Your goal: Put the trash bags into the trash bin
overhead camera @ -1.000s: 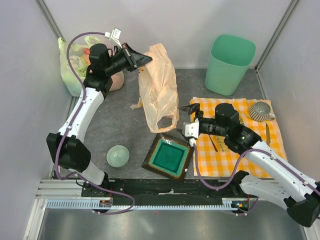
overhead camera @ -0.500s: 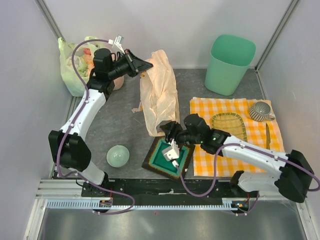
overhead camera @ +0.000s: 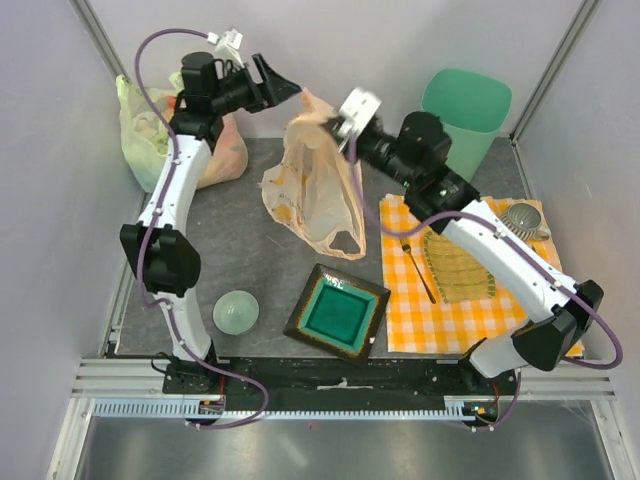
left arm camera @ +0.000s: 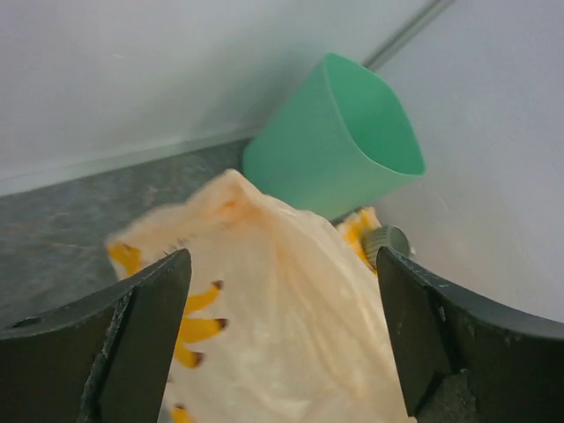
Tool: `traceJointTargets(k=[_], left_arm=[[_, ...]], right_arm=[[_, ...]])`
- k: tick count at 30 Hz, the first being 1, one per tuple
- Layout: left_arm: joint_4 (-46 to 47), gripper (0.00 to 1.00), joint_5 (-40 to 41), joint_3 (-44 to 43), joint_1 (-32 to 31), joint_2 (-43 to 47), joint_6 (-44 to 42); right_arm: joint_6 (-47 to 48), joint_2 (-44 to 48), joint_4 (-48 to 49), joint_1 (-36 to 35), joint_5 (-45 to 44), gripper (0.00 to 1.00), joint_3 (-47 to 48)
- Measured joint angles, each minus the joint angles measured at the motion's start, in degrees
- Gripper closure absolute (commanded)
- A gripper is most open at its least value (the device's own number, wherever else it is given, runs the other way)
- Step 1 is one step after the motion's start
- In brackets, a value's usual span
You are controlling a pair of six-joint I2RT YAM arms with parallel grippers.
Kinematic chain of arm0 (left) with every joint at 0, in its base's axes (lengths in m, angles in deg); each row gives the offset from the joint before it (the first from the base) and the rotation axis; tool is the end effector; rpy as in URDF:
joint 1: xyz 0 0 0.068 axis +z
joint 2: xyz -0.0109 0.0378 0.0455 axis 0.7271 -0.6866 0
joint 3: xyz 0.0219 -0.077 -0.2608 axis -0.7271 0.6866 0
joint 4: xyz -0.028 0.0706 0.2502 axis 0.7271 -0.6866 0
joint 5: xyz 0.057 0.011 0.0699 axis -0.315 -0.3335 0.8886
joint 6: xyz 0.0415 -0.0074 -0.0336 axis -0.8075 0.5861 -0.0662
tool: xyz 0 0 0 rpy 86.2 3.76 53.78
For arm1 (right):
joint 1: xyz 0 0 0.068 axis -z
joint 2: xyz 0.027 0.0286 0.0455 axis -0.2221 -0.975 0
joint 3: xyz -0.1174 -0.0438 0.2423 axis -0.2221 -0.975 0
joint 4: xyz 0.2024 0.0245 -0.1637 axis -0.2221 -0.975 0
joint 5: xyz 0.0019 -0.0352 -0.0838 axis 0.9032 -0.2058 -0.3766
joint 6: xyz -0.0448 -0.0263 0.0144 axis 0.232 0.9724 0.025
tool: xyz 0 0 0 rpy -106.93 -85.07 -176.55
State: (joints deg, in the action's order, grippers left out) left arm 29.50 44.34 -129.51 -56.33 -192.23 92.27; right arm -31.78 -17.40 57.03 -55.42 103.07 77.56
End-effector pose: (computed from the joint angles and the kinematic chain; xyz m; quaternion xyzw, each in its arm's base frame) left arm 0.4439 -0.0977 0.4353 0.0673 0.7324 -0.4529 0.5039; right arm 0.2428 0.2353 0.4707 -0.4778 0.4785 0.1570 0.7198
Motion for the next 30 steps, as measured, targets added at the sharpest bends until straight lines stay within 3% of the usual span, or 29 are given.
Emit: traceJointTargets(k=[4,7,10,13,18,22,30], left_arm=[[-0.9,0.06,1.9,1.4,5.7,1.9,-3.8],[1.0,0.05,3.0,14.5,10.4,10.5,-3.0],[4.6,0.05,3.4,34.4,16.4,23.3,-0.7],[5.3,0.05,3.3,46.0,20.0,31.6,0.0],[4.4,0.04,-0.5,59.3,18.8,41.3,1.5],[4.3,0.04,-3.7,66.3,18.3,46.0,3.9],[7.1,0.04,-8.3,69.9,13.4,47.8,4.4]], right_arm=[[-21.6,-2.5,3.3,8.6,-5.1,1.0,3.2],[-33.8,-6.2,3.2,11.9,-9.3,1.0,3.7],[-42.8,-9.7,1.9,12.9,-12.9,1.0,3.8],[-50.0,-11.8,0.0,12.9,-16.6,1.0,3.8],[-58.8,-12.6,-4.5,12.5,-23.9,1.0,5.4],[-65.6,-15.6,-9.7,11.5,-31.8,1.0,13.7],[-74.8,-17.3,-9.5,11.3,-35.9,1.0,20.4]])
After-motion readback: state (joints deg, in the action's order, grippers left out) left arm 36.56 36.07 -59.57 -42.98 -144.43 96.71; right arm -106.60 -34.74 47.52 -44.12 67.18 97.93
